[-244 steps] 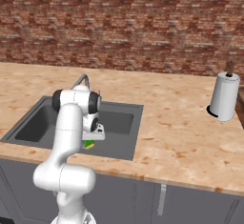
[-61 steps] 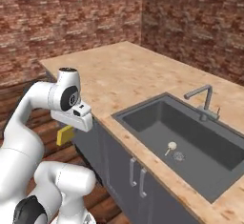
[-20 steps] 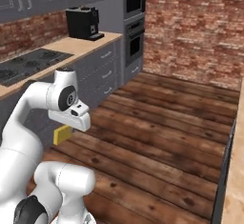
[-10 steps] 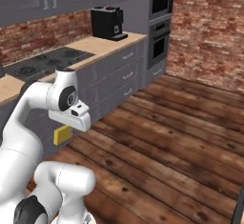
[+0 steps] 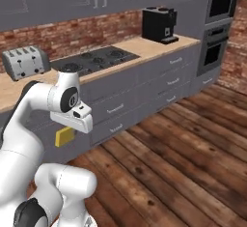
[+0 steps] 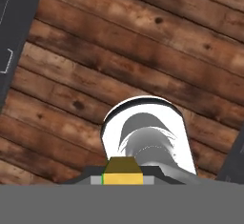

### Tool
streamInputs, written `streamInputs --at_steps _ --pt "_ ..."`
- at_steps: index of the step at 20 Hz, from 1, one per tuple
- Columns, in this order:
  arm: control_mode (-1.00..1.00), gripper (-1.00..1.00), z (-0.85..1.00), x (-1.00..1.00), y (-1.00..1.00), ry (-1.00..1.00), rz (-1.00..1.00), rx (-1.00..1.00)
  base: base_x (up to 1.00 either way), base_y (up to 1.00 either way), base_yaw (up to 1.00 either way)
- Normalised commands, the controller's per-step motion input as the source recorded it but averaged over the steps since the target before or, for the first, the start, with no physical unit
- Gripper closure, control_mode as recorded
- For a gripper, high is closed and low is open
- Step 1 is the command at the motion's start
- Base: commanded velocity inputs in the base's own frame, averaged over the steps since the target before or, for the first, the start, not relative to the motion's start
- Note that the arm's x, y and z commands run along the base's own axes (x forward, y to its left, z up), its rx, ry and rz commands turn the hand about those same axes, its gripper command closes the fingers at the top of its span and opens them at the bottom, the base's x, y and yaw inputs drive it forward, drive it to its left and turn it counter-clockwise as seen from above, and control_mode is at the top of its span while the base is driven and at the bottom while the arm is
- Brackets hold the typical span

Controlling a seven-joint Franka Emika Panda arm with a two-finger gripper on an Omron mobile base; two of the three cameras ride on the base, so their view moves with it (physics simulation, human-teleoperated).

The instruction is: Pick up the sponge and dish brush from the sink, and place them back in the cabinet, and close the cabinet door.

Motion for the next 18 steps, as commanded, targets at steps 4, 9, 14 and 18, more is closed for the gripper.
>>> streamInputs --at_steps 4,9,14,18 --pt "1.0 1.0 0.0 0.0 0.0 0.0 0.0 0.0 0.27 0.18 0.48" --pt "1.0 1.0 0.0 0.0 0.0 0.0 0.0 0.0 0.3 0.13 0.52" --pt "1.0 1.0 0.0 0.0 0.0 0.0 0.0 0.0 0.31 0.14 0.5" --pt "1.0 1.0 0.0 0.0 0.0 0.0 0.0 0.0 0.33 0.16 0.48"
